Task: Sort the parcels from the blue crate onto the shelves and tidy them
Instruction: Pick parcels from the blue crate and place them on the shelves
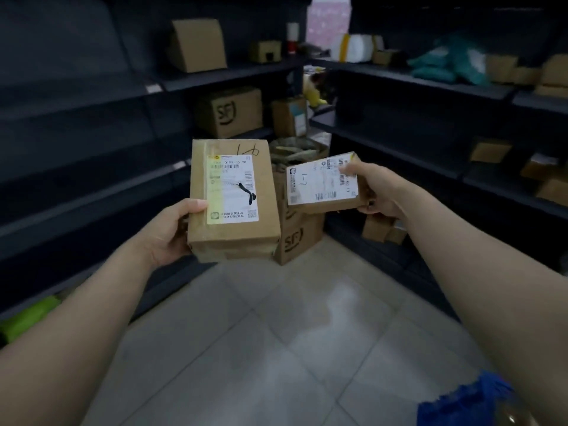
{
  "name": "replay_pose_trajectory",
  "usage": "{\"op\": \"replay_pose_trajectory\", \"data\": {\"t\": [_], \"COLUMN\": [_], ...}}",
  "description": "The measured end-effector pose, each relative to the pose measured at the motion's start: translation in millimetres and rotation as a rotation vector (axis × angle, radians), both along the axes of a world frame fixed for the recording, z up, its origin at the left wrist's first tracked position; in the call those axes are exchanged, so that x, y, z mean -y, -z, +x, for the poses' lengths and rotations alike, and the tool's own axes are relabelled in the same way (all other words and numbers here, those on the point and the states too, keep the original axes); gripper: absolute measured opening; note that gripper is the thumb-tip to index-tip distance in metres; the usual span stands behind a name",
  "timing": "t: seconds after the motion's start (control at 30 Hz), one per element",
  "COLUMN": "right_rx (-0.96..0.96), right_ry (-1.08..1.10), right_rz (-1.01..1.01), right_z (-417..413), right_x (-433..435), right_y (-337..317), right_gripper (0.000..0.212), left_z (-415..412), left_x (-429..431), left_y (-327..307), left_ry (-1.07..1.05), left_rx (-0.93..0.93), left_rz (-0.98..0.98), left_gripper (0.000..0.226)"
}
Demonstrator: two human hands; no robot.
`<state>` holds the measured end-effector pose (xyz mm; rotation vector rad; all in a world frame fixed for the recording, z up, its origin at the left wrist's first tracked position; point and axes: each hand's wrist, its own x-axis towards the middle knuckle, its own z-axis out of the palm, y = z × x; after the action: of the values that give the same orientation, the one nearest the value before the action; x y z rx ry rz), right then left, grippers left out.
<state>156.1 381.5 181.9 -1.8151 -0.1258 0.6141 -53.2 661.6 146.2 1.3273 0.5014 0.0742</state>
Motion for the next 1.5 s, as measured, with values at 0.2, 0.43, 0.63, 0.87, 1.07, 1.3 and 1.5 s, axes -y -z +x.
{"op": "replay_pose_trajectory", "data": {"t": [0.2,0.43,0.63,0.87,1.07,1.3,1.5], "right_rx": [0.048,-0.003,-0.012,-0.031,-0.082,-0.060,0.005], "right_ry": [-0.230,-0.456,-0.711,-0.877,-0.975,-1.008,-0.956], "right_rz": [-0.018,-0.002,0.023,0.079,0.147,0.186,0.158], "right_z": [-1,4,-1,-36,-81,-130,-159], "right_x": [-126,-246,-327,-419,-495,-574,-631], "right_y": [-6,-6,-7,-4,1,-16,-23], "right_gripper": [0.041,0.038,0.036,0.038,0.046,0.039,0.038], "left_z": [-59,-110,-140,-181,-227,-263,-290], "left_x": [-78,-120,-138,-150,-187,-260,-318], "left_y": [0,-4,-6,0,3,-5,-10], "left_ry": [-0.226,-0.433,-0.666,-0.873,-1.022,-1.022,-1.012], "left_rx": [0.009,0.021,0.040,0.019,0.039,0.080,0.075], "left_rz": [0.046,0.030,0.001,-0.007,-0.030,-0.012,-0.013], "left_gripper": [0.037,0.065,0.071,0.027,0.023,0.026,0.022]}}
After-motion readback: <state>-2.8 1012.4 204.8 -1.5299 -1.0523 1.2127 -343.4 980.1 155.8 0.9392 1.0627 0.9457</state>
